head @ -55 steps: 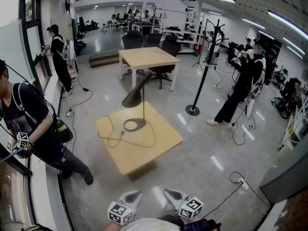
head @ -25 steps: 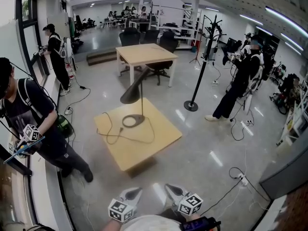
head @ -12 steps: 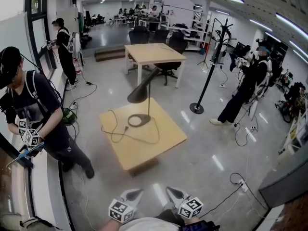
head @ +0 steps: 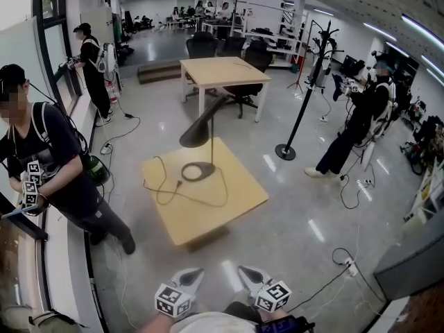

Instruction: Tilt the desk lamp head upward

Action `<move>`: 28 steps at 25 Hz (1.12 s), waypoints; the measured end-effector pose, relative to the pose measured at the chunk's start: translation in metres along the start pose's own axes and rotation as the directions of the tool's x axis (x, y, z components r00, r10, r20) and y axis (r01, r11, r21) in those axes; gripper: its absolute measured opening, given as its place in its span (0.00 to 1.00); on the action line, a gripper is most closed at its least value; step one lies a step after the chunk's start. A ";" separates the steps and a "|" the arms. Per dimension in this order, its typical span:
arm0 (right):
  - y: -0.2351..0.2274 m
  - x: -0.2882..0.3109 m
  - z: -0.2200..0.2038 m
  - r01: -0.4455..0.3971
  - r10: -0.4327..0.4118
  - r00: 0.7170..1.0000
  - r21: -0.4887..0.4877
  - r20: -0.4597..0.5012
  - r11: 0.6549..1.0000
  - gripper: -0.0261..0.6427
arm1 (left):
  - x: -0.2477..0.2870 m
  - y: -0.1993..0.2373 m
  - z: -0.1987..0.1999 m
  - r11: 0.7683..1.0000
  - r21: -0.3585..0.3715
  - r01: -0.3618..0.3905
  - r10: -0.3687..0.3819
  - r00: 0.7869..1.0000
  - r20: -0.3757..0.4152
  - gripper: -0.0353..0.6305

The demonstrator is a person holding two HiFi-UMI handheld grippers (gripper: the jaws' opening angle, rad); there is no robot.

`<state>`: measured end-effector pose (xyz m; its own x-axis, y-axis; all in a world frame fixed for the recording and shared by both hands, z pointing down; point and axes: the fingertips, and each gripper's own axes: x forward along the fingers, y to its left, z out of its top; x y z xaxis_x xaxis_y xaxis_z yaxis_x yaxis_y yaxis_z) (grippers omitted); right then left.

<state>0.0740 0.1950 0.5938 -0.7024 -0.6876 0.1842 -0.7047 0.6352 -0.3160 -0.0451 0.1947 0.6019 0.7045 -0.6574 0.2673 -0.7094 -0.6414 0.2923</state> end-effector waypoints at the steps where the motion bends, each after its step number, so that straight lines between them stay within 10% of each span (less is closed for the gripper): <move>1: -0.005 -0.002 0.000 0.000 0.000 1.000 -0.004 -0.003 1.000 0.06 | 0.005 -0.002 0.002 1.000 0.000 -0.002 0.002 1.000 0.004 0.06; 28: -0.146 -0.017 0.060 -0.124 0.124 0.992 0.022 0.002 0.992 0.06 | 0.135 -0.030 0.072 0.987 0.037 -0.158 0.158 0.987 0.001 0.06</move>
<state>0.1950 0.0932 0.5805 -0.7844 -0.6038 0.1419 -0.6094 0.7078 -0.3572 0.0700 0.0965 0.5628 0.5837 -0.7509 0.3089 -0.8119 -0.5437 0.2124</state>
